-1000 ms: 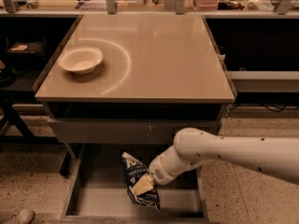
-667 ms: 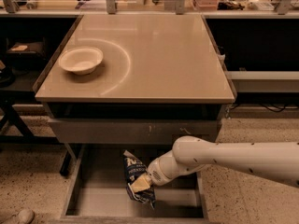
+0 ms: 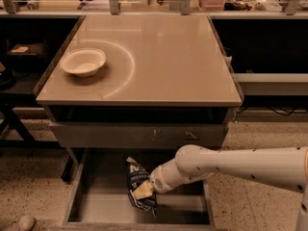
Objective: Place blue plastic bottle into middle drawer
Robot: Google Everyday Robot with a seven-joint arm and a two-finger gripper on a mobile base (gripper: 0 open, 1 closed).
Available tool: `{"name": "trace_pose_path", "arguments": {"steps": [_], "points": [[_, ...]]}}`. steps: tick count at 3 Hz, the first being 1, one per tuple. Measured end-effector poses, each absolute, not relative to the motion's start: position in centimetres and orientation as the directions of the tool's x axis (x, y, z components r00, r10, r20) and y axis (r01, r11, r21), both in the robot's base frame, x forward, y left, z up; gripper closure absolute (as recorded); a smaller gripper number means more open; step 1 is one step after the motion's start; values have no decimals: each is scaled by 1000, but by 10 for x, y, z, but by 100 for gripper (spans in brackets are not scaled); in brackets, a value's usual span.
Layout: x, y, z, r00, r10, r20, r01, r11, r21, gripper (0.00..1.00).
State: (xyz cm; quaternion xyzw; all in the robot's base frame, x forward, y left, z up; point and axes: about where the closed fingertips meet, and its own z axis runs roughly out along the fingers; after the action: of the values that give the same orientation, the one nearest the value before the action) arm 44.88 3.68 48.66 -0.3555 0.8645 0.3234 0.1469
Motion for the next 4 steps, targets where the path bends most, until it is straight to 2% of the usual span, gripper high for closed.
{"name": "trace_pose_path", "arguments": {"steps": [4], "points": [[482,50,419,-728,-461,-507,-683,554,476,100]]}}
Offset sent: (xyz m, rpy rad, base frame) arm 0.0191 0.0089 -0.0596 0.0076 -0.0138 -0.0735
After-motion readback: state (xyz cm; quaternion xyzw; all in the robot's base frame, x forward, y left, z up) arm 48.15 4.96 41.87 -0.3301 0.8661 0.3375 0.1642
